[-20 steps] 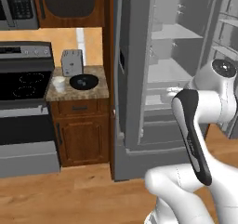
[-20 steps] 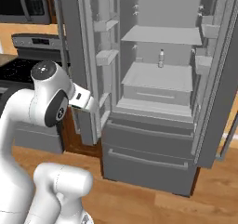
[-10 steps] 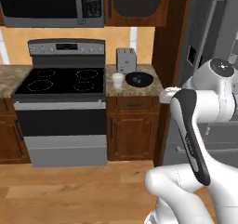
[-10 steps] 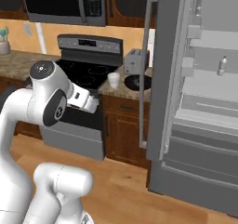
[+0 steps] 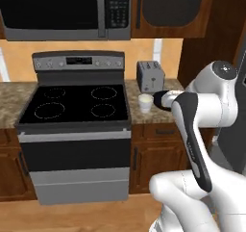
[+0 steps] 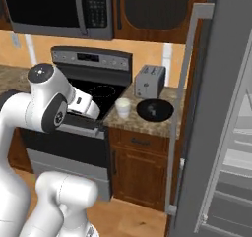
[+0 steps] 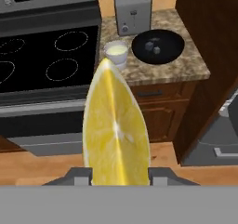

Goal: Grab a lemon wedge from the fridge and one ice cube from the ice bowl, and put them in the glass of lemonade.

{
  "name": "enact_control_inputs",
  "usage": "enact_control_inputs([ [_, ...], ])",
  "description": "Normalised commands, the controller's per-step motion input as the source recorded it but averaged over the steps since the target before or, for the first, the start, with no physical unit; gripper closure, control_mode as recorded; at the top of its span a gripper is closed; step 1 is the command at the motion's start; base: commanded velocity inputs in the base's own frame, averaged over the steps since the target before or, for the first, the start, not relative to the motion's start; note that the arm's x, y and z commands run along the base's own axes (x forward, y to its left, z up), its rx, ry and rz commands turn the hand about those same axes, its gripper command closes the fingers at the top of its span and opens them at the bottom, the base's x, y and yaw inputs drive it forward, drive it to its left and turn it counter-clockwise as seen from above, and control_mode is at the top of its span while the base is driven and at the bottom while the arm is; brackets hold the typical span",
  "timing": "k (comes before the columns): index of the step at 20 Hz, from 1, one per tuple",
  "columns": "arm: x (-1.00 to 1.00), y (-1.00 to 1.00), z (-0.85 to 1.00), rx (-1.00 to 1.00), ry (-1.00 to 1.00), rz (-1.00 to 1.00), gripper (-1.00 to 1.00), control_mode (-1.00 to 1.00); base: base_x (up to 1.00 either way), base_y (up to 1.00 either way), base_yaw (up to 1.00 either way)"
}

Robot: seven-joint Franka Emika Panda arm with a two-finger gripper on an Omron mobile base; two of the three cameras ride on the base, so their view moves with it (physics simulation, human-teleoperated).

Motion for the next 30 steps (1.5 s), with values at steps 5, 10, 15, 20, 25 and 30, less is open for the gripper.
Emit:
enact_control_inputs([
  [5, 0.00, 0.00, 0.00, 0.00, 0.00, 0.00, 1.00, 1.00, 0.83, -0.45, -0.16],
  [10, 0.00, 0.00, 0.00, 0.00, 0.00, 0.00, 1.00, 1.00, 0.99, 0.00, -0.03],
  [15, 0.00, 0.00, 0.00, 0.00, 0.00, 0.00, 1.00, 1.00, 0.76, 0.13, 0.00],
  [20, 0.13, 0.26, -0.23, -0.07, 0.11, 0.00, 1.00, -1.00, 0.35, 0.20, 0.00],
  [25, 0.58, 0.81, -0.96, -0.13, 0.40, 0.00, 1.00, -1.00, 0.00, 0.00, 0.00],
  [30, 0.69, 0.13, -0.85, 0.00, 0.45, 0.00, 1.00, -1.00, 0.00, 0.00, 0.00],
])
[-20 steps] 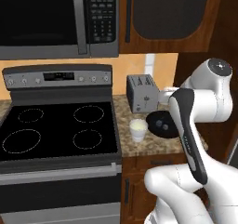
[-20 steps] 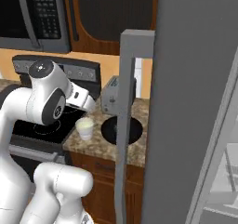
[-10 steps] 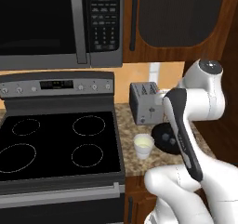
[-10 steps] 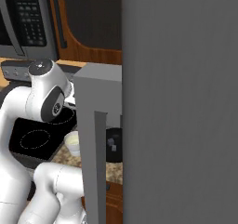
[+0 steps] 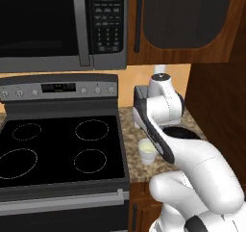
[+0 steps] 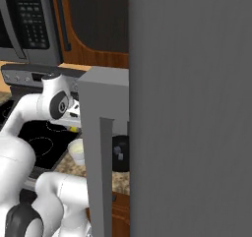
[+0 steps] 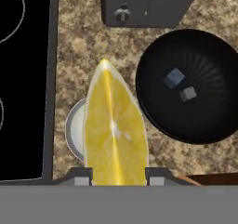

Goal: Grab a lemon wedge from the fridge and one ice cube from the ice bowl, and put them in the glass of lemonade.

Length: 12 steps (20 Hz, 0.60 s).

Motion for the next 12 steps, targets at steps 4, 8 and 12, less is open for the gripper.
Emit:
enact_control_inputs([
  [4, 0.30, 0.06, -0.61, 0.00, 0.12, 0.05, 1.00, -1.00, 0.00, 0.00, 0.00],
  [8, 0.02, 0.23, -0.74, -0.06, 0.08, 0.07, 1.00, -1.00, 0.00, 0.00, 0.00],
  [12, 0.12, 0.03, -0.60, -0.03, 0.05, 0.04, 1.00, -1.00, 0.00, 0.00, 0.00],
])
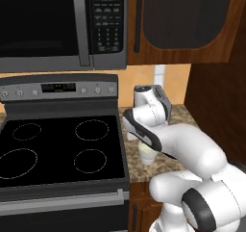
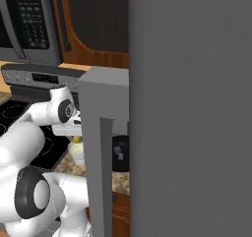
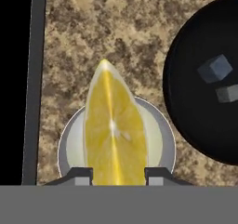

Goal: Grab a lemon wedge from the fridge and one ice cube from the ice bowl, and put them in the glass of lemonade.

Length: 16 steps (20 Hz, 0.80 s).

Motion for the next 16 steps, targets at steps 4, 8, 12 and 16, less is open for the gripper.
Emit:
enact_control_inputs([
  [4, 0.18, 0.00, -0.51, -0.01, 0.00, 0.01, 1.00, -1.00, 0.00, 0.00, 0.00],
  [8, -0.01, 0.00, -0.53, -0.04, 0.00, 0.05, 1.00, -1.00, 0.00, 0.00, 0.00],
  [12, -0.44, 0.00, -0.11, -0.02, -0.06, 0.06, -1.00, -1.00, 0.00, 0.00, 0.00],
  [16, -0.23, 0.00, 0.42, 0.00, -0.21, 0.00, -1.00, -1.00, 0.00, 0.00, 0.00],
])
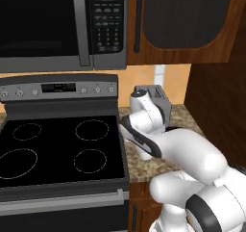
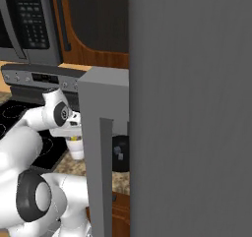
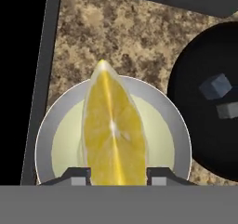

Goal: Grab a lemon wedge from the fridge and one ice cube from the ice bowl, and put them in the glass of lemonade.

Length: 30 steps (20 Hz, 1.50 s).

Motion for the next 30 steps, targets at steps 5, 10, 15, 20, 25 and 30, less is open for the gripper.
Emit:
enact_control_inputs([
  [5, -0.11, -0.02, 0.25, 0.00, -0.29, 0.00, -1.00, -1.00, 0.00, 0.00, 0.00],
  [10, -0.06, -0.22, 0.60, 0.10, -0.36, 0.00, -1.00, -1.00, 0.00, 0.00, 0.00],
  [15, -0.49, -0.93, 0.55, 0.24, -0.26, -0.06, -1.00, -1.00, 0.00, 0.00, 0.00],
  [20, -0.36, -1.00, -0.10, 0.24, -0.01, -0.13, -1.00, -1.00, 0.00, 0.00, 0.00],
  [25, 0.40, -0.41, 0.15, 0.14, 0.25, 0.04, -1.00, -1.00, 0.00, 0.00, 0.00],
  [30, 0.29, 0.00, 0.01, -0.01, 0.36, 0.00, -1.00, -1.00, 0.00, 0.00, 0.00],
])
